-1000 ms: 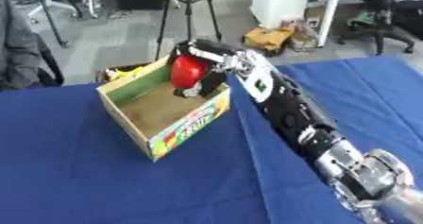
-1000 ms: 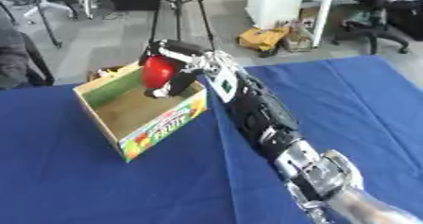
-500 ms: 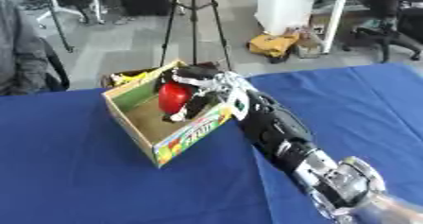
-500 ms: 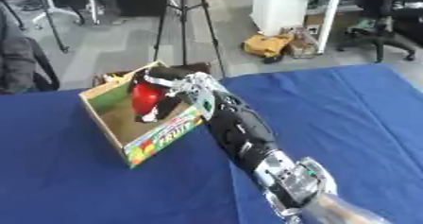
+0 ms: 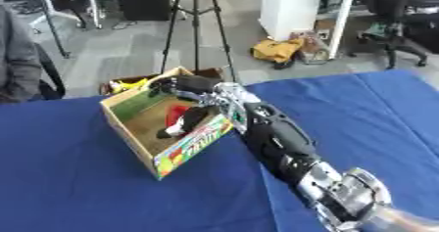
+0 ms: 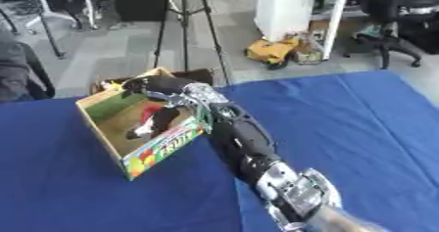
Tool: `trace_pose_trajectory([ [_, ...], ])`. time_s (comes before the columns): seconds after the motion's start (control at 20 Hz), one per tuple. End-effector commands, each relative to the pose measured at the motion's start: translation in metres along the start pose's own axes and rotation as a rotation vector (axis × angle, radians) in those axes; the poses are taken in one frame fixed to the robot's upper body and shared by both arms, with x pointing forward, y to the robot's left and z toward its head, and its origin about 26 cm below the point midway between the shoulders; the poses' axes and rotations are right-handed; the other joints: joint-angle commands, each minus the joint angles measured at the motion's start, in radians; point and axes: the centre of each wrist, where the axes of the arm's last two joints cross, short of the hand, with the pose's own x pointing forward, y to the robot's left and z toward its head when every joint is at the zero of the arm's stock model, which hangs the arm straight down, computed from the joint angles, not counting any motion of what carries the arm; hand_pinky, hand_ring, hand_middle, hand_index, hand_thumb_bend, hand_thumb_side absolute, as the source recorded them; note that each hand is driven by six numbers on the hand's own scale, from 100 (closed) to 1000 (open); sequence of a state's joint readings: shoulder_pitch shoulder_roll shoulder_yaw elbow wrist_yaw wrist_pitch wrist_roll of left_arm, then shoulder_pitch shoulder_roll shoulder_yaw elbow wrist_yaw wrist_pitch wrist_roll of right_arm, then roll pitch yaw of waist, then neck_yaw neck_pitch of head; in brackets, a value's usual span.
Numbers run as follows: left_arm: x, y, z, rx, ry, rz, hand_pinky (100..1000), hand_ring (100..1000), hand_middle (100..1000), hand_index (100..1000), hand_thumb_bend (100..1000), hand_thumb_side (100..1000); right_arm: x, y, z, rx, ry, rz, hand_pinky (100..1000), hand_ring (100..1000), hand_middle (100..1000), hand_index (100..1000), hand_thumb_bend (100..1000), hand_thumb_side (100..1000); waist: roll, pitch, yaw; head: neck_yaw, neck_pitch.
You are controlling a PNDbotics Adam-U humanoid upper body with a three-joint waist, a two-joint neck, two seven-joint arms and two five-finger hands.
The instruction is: Pick up objects on the table and place them in the box.
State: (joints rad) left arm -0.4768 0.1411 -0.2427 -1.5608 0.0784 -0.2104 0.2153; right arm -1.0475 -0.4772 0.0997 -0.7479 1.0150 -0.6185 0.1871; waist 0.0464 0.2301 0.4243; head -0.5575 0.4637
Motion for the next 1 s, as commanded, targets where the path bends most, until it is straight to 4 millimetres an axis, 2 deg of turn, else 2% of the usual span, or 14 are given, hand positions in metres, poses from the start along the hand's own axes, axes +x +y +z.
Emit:
trace_pose_trajectory([
  [0.05, 0.009, 0.004, -0.007, 0.002, -0.04, -0.011, 552, 558, 579, 754, 620, 974, 0.002, -0.026, -0.004, -0.074, -0.025, 0.063, 983, 948, 930, 912, 621, 729, 0.0, -0.015, -0.011, -0.006, -0.018],
  [0.1, 0.009, 0.006, -0.007, 0.009, -0.04, -0.015, 552, 559, 580, 754, 619, 974, 0.002, -0.029, -0.003, -0.107, -0.034, 0.061, 935, 910, 912, 906, 602, 702, -0.001, -0.016, -0.021, -0.004, -0.017],
  [0.15, 0.008, 0.008, -0.006, 0.016, -0.038, -0.021, 552, 559, 580, 754, 619, 974, 0.003, -0.032, -0.003, -0.142, -0.044, 0.052, 928, 904, 909, 904, 597, 694, -0.002, -0.018, -0.032, -0.002, -0.016],
  [0.2, 0.008, 0.01, -0.005, 0.026, -0.037, -0.028, 552, 560, 580, 753, 618, 974, 0.003, -0.037, -0.001, -0.192, -0.049, 0.029, 885, 853, 881, 894, 520, 627, -0.003, -0.022, -0.05, 0.005, -0.014],
  [0.35, 0.006, 0.021, -0.003, 0.059, -0.035, -0.059, 552, 562, 580, 752, 617, 974, 0.004, -0.049, 0.008, -0.361, -0.058, -0.103, 832, 774, 826, 873, 239, 616, -0.012, -0.033, -0.105, 0.026, -0.008],
  [0.5, 0.007, 0.032, -0.002, 0.097, -0.044, -0.094, 553, 564, 581, 751, 614, 974, 0.009, -0.066, 0.023, -0.501, -0.09, -0.259, 804, 739, 798, 860, 168, 618, -0.028, -0.042, -0.165, 0.049, -0.006],
  [0.7, 0.008, 0.043, -0.001, 0.135, -0.058, -0.132, 554, 567, 582, 749, 611, 975, 0.019, -0.085, 0.057, -0.583, -0.128, -0.434, 789, 719, 775, 855, 140, 634, -0.048, -0.053, -0.23, 0.078, -0.008],
  [0.85, 0.008, 0.049, 0.0, 0.15, -0.063, -0.16, 555, 569, 583, 749, 611, 976, 0.023, -0.084, 0.086, -0.602, -0.108, -0.549, 771, 697, 755, 852, 118, 659, -0.061, -0.062, -0.262, 0.094, -0.012],
  [1.0, 0.008, 0.057, 0.003, 0.174, -0.066, -0.186, 555, 572, 583, 745, 610, 976, 0.026, -0.071, 0.109, -0.609, -0.08, -0.694, 732, 651, 735, 850, 100, 696, -0.07, -0.07, -0.295, 0.119, -0.016],
])
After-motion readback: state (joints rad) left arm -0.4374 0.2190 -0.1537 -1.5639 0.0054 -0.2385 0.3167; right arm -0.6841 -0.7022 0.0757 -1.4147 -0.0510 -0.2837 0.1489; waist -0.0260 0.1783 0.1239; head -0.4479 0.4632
